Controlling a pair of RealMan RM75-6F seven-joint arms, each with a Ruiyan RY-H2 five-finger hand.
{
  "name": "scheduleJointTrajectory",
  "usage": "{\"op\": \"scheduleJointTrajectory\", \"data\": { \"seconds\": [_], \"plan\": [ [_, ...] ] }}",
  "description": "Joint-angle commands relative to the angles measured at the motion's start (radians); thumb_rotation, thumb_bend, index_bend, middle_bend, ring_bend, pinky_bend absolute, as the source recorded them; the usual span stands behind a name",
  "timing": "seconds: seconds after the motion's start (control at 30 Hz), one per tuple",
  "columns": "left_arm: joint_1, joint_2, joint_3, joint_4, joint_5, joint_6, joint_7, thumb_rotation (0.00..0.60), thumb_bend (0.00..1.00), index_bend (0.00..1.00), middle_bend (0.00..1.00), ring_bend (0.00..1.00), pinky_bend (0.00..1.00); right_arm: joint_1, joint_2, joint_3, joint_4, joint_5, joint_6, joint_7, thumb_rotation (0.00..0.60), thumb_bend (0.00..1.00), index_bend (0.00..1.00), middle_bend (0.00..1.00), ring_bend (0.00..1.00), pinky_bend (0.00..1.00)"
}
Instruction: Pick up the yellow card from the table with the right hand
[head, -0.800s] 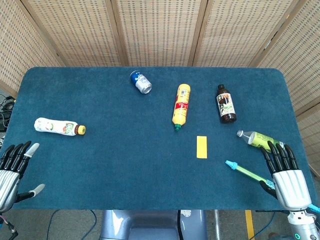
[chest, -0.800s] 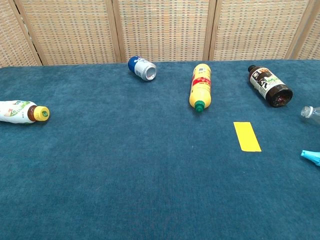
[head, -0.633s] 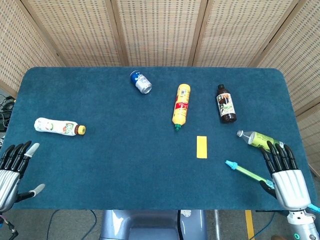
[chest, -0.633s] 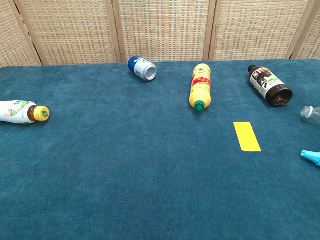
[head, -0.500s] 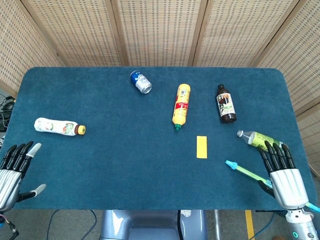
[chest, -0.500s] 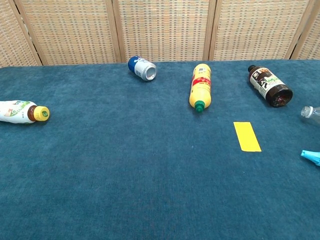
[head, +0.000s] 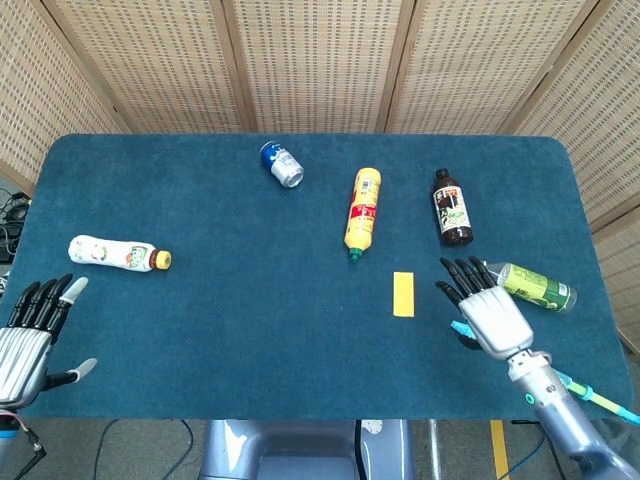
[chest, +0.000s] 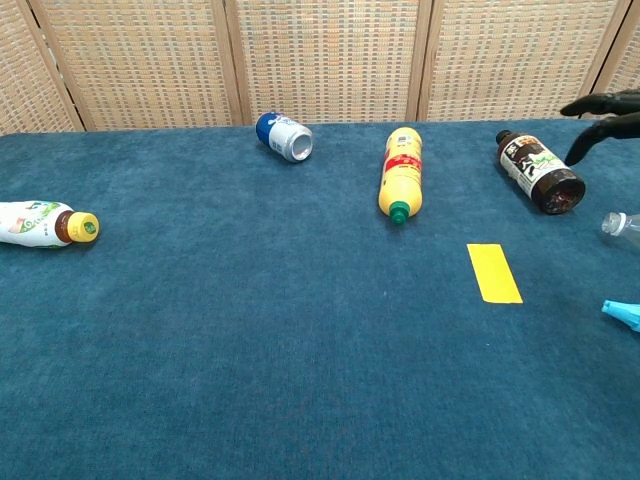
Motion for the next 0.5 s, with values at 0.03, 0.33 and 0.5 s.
{"op": "scheduleJointTrajectory", "data": {
  "seconds": [0.03, 0.33, 0.5],
  "plan": [
    [-0.011, -0.010, -0.009, 0.001, -0.027, -0.021, 0.017, 0.600, 0.00, 0.00, 0.00, 0.00, 0.00, 0.097, -0.081, 0.056, 0.041, 0.140, -0.114, -0.045, 0.600, 0.00, 0.32, 0.00, 0.00, 0.00],
    [-0.031, -0.028, -0.022, 0.006, -0.080, -0.060, 0.050, 0.600, 0.00, 0.00, 0.00, 0.00, 0.00, 0.204, -0.243, 0.058, 0.147, 0.299, -0.164, -0.141, 0.600, 0.08, 0.36, 0.00, 0.00, 0.00],
    [-0.036, -0.034, -0.025, 0.008, -0.095, -0.068, 0.061, 0.600, 0.00, 0.00, 0.00, 0.00, 0.00, 0.237, -0.316, 0.045, 0.214, 0.351, -0.164, -0.176, 0.600, 0.12, 0.38, 0.00, 0.00, 0.00]
  ]
}}
